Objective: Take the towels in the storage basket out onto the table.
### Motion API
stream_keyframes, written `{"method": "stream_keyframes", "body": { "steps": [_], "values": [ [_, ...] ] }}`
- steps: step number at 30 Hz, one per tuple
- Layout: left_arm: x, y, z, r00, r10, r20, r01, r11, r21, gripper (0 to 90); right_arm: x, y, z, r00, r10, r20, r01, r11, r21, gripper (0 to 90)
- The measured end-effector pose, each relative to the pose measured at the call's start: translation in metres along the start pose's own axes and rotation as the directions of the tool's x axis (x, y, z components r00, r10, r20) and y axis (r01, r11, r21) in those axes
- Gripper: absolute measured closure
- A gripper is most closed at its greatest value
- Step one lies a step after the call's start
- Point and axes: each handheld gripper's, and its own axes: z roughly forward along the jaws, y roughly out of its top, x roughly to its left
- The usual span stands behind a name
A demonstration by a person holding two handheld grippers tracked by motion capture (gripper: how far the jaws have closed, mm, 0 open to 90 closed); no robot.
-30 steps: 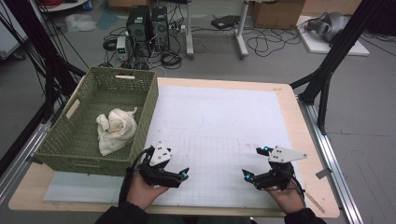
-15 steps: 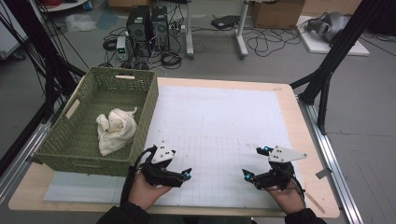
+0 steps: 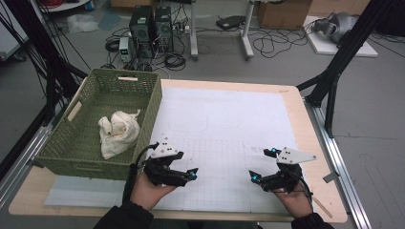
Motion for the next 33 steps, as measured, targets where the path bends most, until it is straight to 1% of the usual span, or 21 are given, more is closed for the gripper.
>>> {"method": "stream_keyframes", "body": {
  "steps": [1, 2, 6, 8, 10, 11, 13, 16, 18, 20, 22, 23, 24, 26, 27, 28, 29, 30, 31, 32, 33],
  "values": [
    [0.003, 0.004, -0.005, 0.9985, -0.036, 0.042, 0.036, 0.9993, -0.011, 25.1, 0.0, 0.0, 0.0, 1.0, -0.003, -0.001, 0.003, 1.0, -0.002, 3.4],
    [0.005, 0.006, -0.007, 0.9966, -0.054, 0.063, 0.055, 0.9984, -0.016, 25.1, 0.0, 0.0, 0.0, 1.0, -0.003, -0.003, 0.003, 1.0, -0.002, 3.4],
    [0.01, 0.012, -0.014, 0.9922, -0.072, 0.102, 0.073, 0.9972, -0.012, 26.1, 0.0, 0.001, 0.0, 1.0, -0.007, -0.002, 0.007, 1.0, -0.006, 3.4],
    [0.016, 0.019, -0.021, 0.9862, -0.092, 0.138, 0.095, 0.9955, -0.011, 26.2, 0.0, 0.001, 0.0, 1.0, -0.004, -0.003, 0.004, 1.0, -0.006, 3.4],
    [0.018, 0.022, -0.023, 0.9848, -0.094, 0.145, 0.097, 0.9952, -0.012, 27.1, -0.001, 0.001, 0.0, 1.0, -0.004, -0.002, 0.004, 1.0, -0.008, 3.4],
    [0.021, 0.027, -0.028, 0.9809, -0.106, 0.163, 0.11, 0.9939, -0.013, 27.1, 0.0, 0.001, 0.0, 1.0, -0.004, -0.003, 0.004, 1.0, -0.009, 3.4],
    [0.023, 0.029, -0.03, 0.9785, -0.115, 0.171, 0.12, 0.9927, -0.017, 27.5, -0.001, 0.002, 0.0, 0.9999, -0.01, -0.005, 0.01, 1.0, -0.009, 3.5],
    [0.033, 0.036, -0.04, 0.963, -0.161, 0.216, 0.174, 0.9839, -0.042, 27.7, 0.0, 0.002, 0.0, 0.9999, -0.007, -0.01, 0.007, 1.0, -0.004, 3.4],
    [0.036, 0.037, -0.042, 0.9618, -0.166, 0.218, 0.179, 0.983, -0.041, 27.9, 0.0, 0.002, 0.0, 0.9999, -0.008, -0.009, 0.008, 1.0, -0.004, 3.4],
    [0.042, 0.04, -0.046, 0.9519, -0.195, 0.236, 0.21, 0.9768, -0.042, 28.0, -0.001, 0.002, 0.001, 0.9999, -0.011, -0.004, 0.011, 1.0, -0.008, 3.4],
    [0.044, 0.04, -0.046, 0.9496, -0.202, 0.24, 0.217, 0.9753, -0.04, 27.9, -0.001, 0.002, 0.001, 1.0, -0.007, -0.005, 0.007, 1.0, -0.007, 3.4],
    [0.046, 0.041, -0.047, 0.9435, -0.214, 0.254, 0.23, 0.9725, -0.037, 27.8, -0.002, 0.002, 0.001, 0.9999, -0.01, -0.004, 0.01, 1.0, -0.009, 3.4],
    [0.048, 0.042, -0.048, 0.9411, -0.219, 0.258, 0.235, 0.9714, -0.035, 28.1, -0.002, 0.002, 0.001, 0.9999, -0.01, -0.004, 0.01, 1.0, -0.008, 3.4],
    [0.051, 0.044, -0.049, 0.9405, -0.223, 0.257, 0.238, 0.9708, -0.03, 28.1, -0.001, 0.002, 0.001, 1.0, -0.006, -0.007, 0.006, 1.0, -0.006, 3.4],
    [0.055, 0.046, -0.051, 0.9344, -0.233, 0.269, 0.25, 0.9677, -0.03, 28.2, -0.001, 0.002, 0.001, 1.0, -0.004, -0.008, 0.004, 1.0, -0.005, 3.4],
    [0.055, 0.046, -0.051, 0.9344, -0.233, 0.269, 0.25, 0.9677, -0.03, 28.3, -0.001, 0.002, 0.001, 1.0, -0.004, -0.008, 0.004, 1.0, -0.005, 3.4],
    [0.057, 0.047, -0.052, 0.9318, -0.239, 0.273, 0.257, 0.966, -0.03, 28.5, -0.001, 0.002, 0.001, 1.0, -0.004, -0.007, 0.004, 1.0, -0.005, 3.4],
    [0.061, 0.048, -0.054, 0.9254, -0.251, 0.284, 0.269, 0.9628, -0.024, 28.6, -0.001, 0.002, 0.001, 1.0, -0.004, -0.008, 0.004, 1.0, -0.005, 3.4],
    [0.061, 0.048, -0.054, 0.9254, -0.251, 0.284, 0.269, 0.9628, -0.024, 28.6, -0.001, 0.002, 0.001, 1.0, -0.004, -0.008, 0.004, 1.0, -0.005, 3.4],
    [0.064, 0.049, -0.055, 0.9214, -0.258, 0.29, 0.277, 0.9605, -0.025, 28.6, -0.002, 0.002, 0.002, 1.0, -0.005, -0.007, 0.005, 1.0, -0.005, 3.4],
    [0.066, 0.049, -0.056, 0.9143, -0.269, 0.303, 0.29, 0.9566, -0.026, 28.6, -0.002, 0.002, 0.002, 1.0, -0.005, -0.007, 0.005, 1.0, -0.005, 3.4]
  ]
}}
